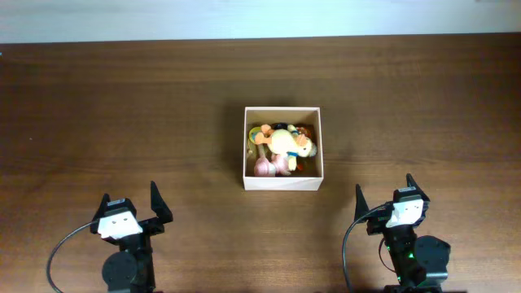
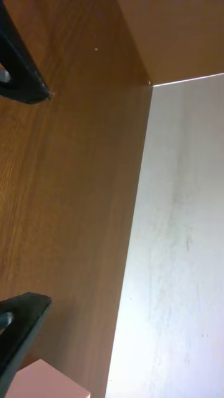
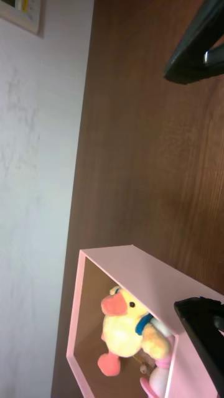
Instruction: Pack container
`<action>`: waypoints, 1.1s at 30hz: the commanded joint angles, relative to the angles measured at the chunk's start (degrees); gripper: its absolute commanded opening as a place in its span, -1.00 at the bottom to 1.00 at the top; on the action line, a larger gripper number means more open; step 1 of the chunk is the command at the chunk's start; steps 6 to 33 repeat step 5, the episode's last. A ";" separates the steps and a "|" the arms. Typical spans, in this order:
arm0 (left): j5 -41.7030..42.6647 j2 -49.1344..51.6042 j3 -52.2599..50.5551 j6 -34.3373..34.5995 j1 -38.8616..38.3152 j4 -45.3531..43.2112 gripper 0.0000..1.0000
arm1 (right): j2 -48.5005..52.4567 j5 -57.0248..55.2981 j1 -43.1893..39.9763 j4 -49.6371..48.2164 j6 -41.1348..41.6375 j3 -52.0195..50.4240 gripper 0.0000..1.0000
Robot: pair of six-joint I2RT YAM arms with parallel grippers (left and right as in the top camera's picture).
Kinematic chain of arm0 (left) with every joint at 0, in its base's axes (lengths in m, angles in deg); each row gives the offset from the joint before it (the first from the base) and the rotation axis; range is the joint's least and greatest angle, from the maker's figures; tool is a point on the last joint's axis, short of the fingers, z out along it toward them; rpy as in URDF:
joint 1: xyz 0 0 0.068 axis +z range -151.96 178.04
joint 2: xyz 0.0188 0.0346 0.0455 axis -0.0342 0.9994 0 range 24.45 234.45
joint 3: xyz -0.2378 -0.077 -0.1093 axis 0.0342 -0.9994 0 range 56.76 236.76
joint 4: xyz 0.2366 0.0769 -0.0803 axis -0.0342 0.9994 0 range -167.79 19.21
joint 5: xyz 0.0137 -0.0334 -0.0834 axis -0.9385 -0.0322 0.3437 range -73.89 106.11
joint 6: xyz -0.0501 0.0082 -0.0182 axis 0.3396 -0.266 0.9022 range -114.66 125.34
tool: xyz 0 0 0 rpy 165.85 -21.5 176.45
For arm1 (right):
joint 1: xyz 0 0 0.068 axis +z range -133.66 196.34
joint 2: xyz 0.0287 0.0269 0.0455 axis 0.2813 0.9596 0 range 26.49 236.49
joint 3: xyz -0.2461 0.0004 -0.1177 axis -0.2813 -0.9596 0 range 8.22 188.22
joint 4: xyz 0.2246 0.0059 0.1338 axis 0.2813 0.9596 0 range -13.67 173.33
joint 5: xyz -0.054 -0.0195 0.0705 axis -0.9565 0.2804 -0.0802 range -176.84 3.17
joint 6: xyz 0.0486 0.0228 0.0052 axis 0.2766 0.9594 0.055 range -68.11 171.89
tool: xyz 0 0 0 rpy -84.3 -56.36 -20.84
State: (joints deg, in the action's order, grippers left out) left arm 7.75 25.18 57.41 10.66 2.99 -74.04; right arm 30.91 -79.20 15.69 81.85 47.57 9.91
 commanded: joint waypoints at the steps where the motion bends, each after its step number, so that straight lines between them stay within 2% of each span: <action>1: 0.02 -0.44 -0.15 -1.09 0.26 0.20 0.99 | -0.59 0.76 0.26 -0.24 0.24 -0.68 0.98; 33: 0.02 -0.44 -0.15 -1.11 0.26 0.20 0.99 | -0.59 0.74 0.26 -0.24 0.24 -0.68 0.98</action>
